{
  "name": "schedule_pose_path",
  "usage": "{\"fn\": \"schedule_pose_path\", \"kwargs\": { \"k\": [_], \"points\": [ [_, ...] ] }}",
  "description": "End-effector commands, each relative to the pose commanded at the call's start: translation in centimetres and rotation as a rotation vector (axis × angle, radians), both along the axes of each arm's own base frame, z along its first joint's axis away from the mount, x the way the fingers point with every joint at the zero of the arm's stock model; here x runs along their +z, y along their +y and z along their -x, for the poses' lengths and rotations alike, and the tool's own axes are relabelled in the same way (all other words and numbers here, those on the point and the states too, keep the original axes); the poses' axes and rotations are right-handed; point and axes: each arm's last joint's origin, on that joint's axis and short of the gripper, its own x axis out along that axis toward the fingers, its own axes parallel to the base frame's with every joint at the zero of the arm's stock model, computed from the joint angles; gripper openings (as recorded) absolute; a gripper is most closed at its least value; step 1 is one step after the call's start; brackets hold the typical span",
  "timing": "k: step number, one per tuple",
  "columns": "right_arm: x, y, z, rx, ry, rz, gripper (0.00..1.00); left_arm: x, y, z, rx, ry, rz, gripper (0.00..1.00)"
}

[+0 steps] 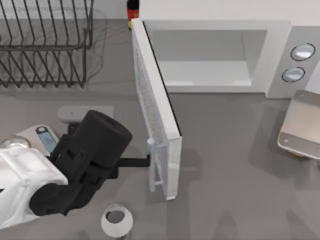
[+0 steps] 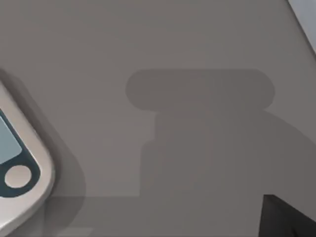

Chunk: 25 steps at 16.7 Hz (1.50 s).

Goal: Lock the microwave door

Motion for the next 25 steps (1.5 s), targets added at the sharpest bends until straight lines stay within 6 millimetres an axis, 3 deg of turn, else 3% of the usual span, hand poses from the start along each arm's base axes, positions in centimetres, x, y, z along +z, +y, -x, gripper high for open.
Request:
{"fn": "schedule_pose_path", "kwargs": {
  "k": [4,9,11,18,25],
  "points": [
    [0.0,0.0,0.0,0.0,0.0,0.0,1.0,-0.2,-4.6,0.6,-0.002,-0.01,0.002,0.0],
    [0.0,0.0,0.0,0.0,0.0,0.0,1.0,-0.2,-4.9,0.6,-0.002,-0.01,0.006,0.0],
    [0.0,0.0,0.0,0.0,0.0,0.0,1.0,-0.2,-5.9,0.6,-0.002,-0.006,0.001,0.0],
    [0.0,0.0,0.0,0.0,0.0,0.0,1.0,0.0,-14.0,0.6,-0.001,-0.012,0.01,0.0],
    [0.0,0.0,0.0,0.0,0.0,0.0,1.0,-0.2,-15.1,0.7,0.001,-0.009,0.006,0.0]
  ]
}}
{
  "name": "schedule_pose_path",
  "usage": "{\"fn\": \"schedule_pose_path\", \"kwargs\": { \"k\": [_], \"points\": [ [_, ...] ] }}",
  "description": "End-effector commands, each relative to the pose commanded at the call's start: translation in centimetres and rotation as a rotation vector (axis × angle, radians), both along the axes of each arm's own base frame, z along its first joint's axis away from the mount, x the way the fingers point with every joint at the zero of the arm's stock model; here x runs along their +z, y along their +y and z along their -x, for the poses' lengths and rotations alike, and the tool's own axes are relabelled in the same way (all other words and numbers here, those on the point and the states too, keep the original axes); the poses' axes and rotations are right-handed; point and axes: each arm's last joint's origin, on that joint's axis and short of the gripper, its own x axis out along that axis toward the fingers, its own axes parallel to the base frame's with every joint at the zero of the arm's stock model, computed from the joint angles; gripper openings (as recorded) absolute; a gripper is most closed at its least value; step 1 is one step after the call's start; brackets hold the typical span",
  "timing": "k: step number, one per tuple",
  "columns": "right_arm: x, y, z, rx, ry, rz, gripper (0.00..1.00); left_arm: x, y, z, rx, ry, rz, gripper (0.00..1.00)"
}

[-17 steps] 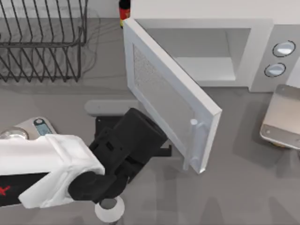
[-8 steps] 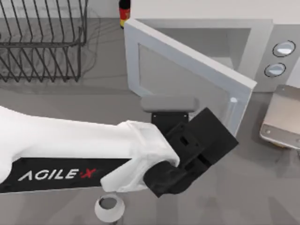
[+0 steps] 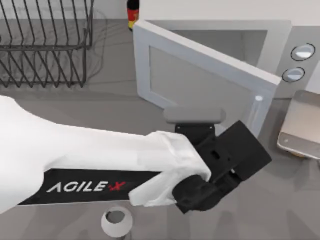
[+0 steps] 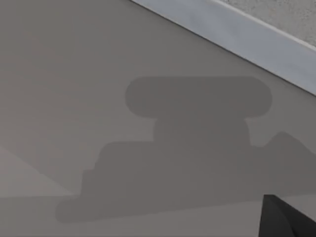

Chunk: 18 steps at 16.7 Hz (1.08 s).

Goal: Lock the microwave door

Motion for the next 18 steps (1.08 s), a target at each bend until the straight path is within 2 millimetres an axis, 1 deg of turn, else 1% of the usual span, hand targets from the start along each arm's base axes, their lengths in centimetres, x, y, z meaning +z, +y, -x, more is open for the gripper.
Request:
{"fn": "schedule_pose_path", "kwargs": {
  "k": [2,4,7,9,11,14,16,18],
  "points": [
    [0.0,0.0,0.0,0.0,0.0,0.0,1.0,-0.3,-1.3,0.0,0.0,0.005,-0.011,0.0],
    [0.0,0.0,0.0,0.0,0.0,0.0,1.0,-0.2,-3.5,0.0,-0.001,0.003,-0.009,0.0],
    [0.0,0.0,0.0,0.0,0.0,0.0,1.0,0.5,-7.2,-0.1,0.0,-0.008,0.016,0.0],
    [0.0,0.0,0.0,0.0,0.0,0.0,1.0,0.4,-8.7,0.0,0.0,-0.006,0.013,0.0],
    [0.0,0.0,0.0,0.0,0.0,0.0,1.0,0.2,-9.5,0.2,0.0,-0.003,0.006,0.0],
    [0.0,0.0,0.0,0.0,0.0,0.0,1.0,0.1,-9.6,0.2,0.0,-0.002,0.005,0.0],
    [0.0,0.0,0.0,0.0,0.0,0.0,1.0,0.2,-9.5,-0.2,0.005,-0.002,0.01,0.0],
    [0.0,0.0,0.0,0.0,0.0,0.0,1.0,-0.1,-9.7,-1.9,0.006,0.002,0.006,0.0]
  ]
}}
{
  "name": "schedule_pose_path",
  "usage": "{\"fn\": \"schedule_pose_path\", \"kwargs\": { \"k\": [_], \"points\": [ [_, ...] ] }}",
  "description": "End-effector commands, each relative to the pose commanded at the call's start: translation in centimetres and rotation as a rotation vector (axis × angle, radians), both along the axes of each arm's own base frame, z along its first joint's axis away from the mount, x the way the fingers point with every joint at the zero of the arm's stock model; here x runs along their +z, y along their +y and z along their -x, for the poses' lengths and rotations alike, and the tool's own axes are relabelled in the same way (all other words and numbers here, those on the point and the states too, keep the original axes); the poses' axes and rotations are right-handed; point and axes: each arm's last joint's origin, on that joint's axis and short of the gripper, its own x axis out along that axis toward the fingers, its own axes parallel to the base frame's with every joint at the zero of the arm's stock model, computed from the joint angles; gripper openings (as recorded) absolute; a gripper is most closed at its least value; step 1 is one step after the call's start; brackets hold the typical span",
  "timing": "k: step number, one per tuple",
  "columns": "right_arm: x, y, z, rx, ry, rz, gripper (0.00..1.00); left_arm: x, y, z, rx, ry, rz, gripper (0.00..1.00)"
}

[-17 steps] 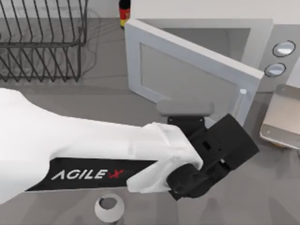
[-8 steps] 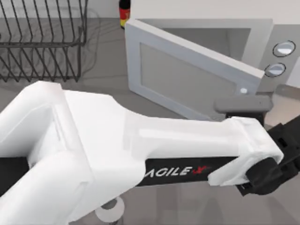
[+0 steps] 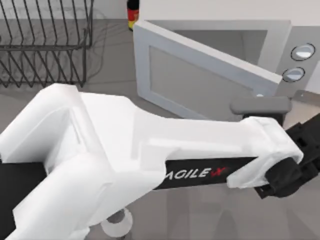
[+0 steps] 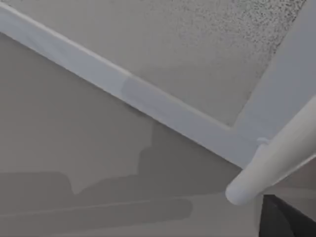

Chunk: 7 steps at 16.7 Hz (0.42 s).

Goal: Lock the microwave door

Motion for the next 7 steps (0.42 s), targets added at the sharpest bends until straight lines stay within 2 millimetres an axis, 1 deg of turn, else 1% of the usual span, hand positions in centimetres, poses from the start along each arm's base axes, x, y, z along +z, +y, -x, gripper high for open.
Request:
{"fn": "schedule_pose_path", "kwargs": {
  "k": [3,5,6,7],
  "points": [
    [0.0,0.0,0.0,0.0,0.0,0.0,1.0,-0.2,-0.4,-4.4,-0.002,-0.003,0.005,0.0],
    [0.0,0.0,0.0,0.0,0.0,0.0,1.0,-0.5,-0.1,-7.2,-0.002,-0.005,0.005,0.0],
    [0.0,0.0,0.0,0.0,0.0,0.0,1.0,-0.6,0.0,-8.0,-0.002,-0.005,0.004,0.0],
    [0.0,0.0,0.0,0.0,0.0,0.0,1.0,-0.7,0.0,-8.2,-0.001,-0.004,0.004,0.0]
  ]
}}
